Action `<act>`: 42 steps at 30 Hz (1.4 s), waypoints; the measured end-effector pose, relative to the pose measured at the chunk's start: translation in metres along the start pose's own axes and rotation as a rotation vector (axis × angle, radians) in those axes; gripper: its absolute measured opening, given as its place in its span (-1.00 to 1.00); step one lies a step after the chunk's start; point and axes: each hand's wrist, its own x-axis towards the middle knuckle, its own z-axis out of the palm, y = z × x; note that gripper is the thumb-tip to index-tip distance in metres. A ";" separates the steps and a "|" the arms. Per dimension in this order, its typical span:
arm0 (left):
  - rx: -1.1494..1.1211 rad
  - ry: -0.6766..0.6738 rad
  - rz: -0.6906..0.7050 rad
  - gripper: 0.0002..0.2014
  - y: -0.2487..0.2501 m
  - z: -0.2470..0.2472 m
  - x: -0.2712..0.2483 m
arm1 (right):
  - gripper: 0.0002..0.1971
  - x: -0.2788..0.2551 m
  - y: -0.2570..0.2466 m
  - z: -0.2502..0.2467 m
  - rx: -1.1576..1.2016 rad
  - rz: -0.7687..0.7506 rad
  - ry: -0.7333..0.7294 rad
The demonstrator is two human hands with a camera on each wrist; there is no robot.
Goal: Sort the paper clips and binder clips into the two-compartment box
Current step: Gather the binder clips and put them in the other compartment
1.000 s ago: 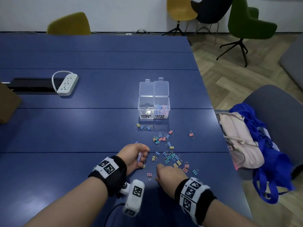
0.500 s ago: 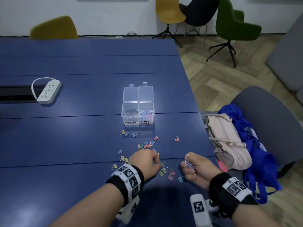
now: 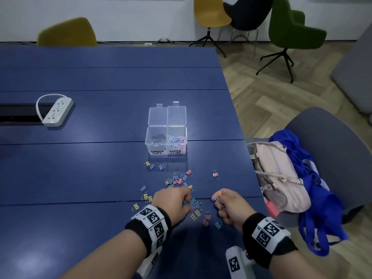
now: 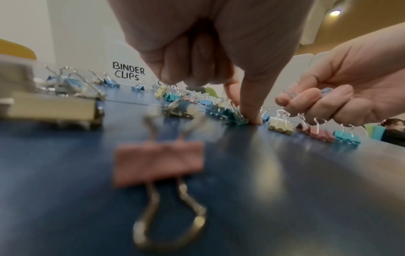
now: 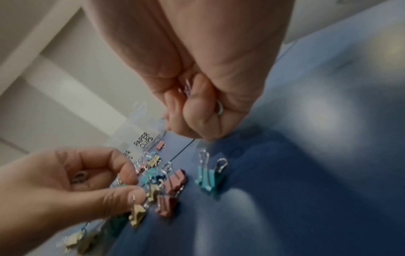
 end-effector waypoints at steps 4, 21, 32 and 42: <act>-0.014 -0.019 -0.064 -0.66 -0.002 0.000 0.001 | -0.75 0.002 -0.008 0.003 0.039 -0.030 -0.090; 0.083 -0.212 -0.089 -0.72 0.009 -0.008 0.019 | -0.79 0.018 -0.012 0.015 -0.056 -0.055 -0.041; -1.165 -0.066 -0.557 -0.69 -0.064 -0.046 -0.007 | -0.59 0.013 -0.027 0.030 -1.028 -0.343 -0.073; -1.653 -0.128 -0.737 -0.68 -0.103 -0.079 -0.016 | -0.71 0.019 -0.074 0.024 -0.169 0.168 -0.085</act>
